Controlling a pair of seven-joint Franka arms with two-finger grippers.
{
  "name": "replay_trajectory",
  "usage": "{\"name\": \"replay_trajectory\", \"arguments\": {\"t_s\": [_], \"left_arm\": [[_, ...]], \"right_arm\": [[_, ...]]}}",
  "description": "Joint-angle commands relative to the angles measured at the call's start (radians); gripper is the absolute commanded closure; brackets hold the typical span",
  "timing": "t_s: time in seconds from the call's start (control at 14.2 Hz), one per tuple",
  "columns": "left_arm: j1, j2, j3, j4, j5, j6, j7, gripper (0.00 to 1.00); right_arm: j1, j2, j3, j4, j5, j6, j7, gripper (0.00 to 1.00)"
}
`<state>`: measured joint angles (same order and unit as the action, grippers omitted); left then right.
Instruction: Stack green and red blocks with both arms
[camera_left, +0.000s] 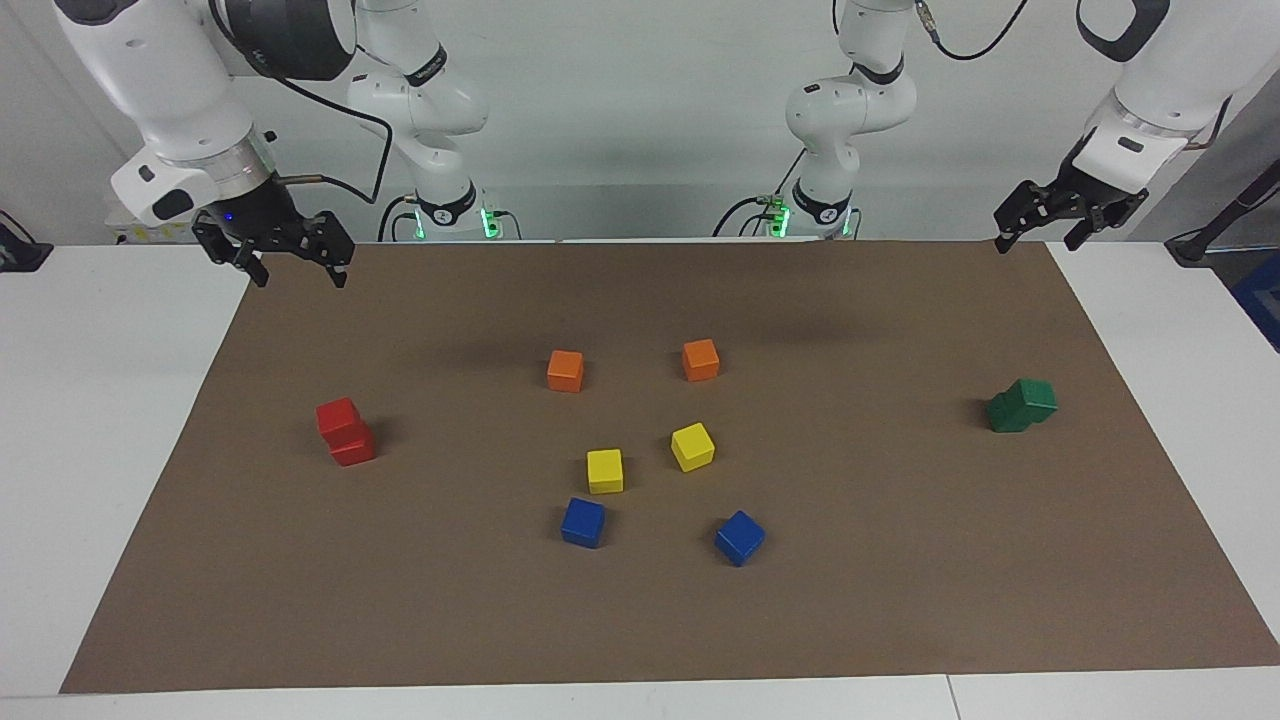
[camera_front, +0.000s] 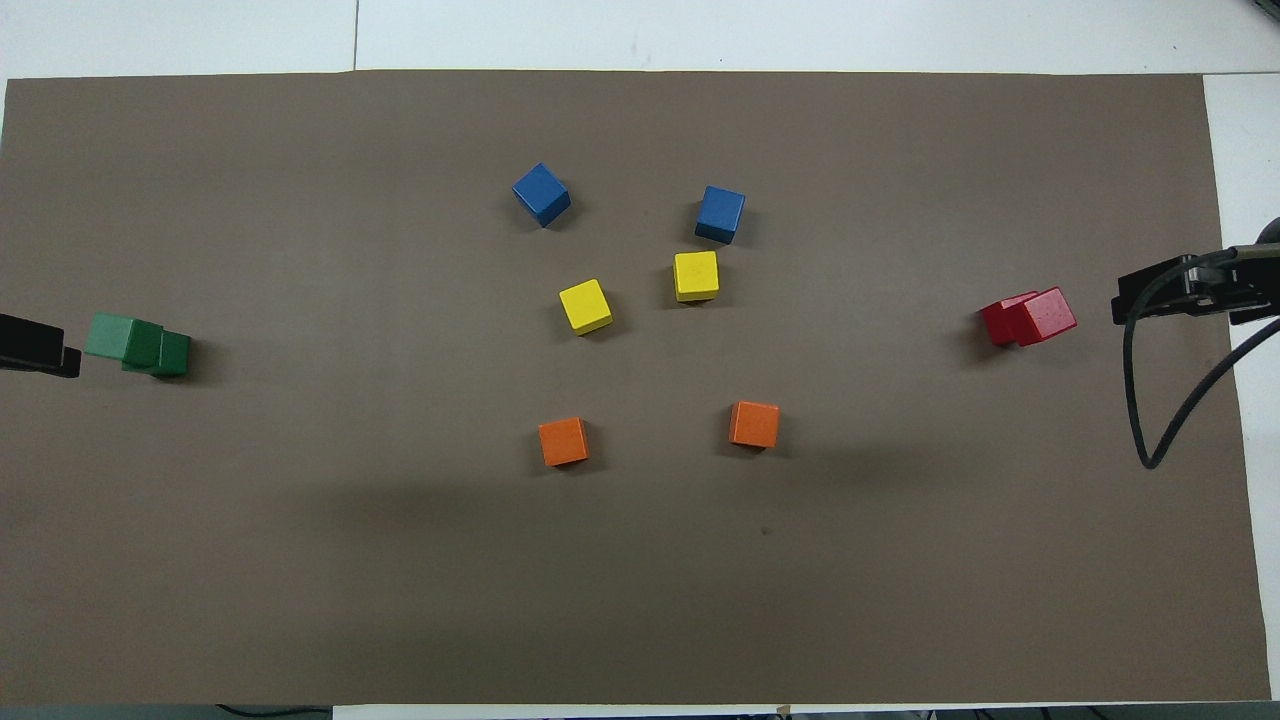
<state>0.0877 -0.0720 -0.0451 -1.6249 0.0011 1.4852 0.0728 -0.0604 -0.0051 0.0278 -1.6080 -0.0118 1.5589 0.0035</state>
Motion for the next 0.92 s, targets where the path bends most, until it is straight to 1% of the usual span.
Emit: {"name": "replay_trajectory", "arguments": {"t_s": [0.0, 0.14, 0.85], "left_arm": [[-0.08, -0.006, 0.057, 0.005, 0.004, -0.01, -0.033, 0.0], [-0.117, -0.005, 0.086, 0.007, 0.002, -0.006, -0.033, 0.0], [-0.126, -0.002, 0.09, 0.008, 0.0, -0.006, -0.033, 0.0]], "right_arm": [[-0.013, 0.011, 0.007, 0.02, 0.003, -0.014, 0.003, 0.0], [-0.012, 0.011, 0.007, 0.02, 0.001, -0.014, 0.003, 0.0], [-0.01, 0.011, 0.007, 0.017, 0.003, -0.016, 0.004, 0.0]]}}
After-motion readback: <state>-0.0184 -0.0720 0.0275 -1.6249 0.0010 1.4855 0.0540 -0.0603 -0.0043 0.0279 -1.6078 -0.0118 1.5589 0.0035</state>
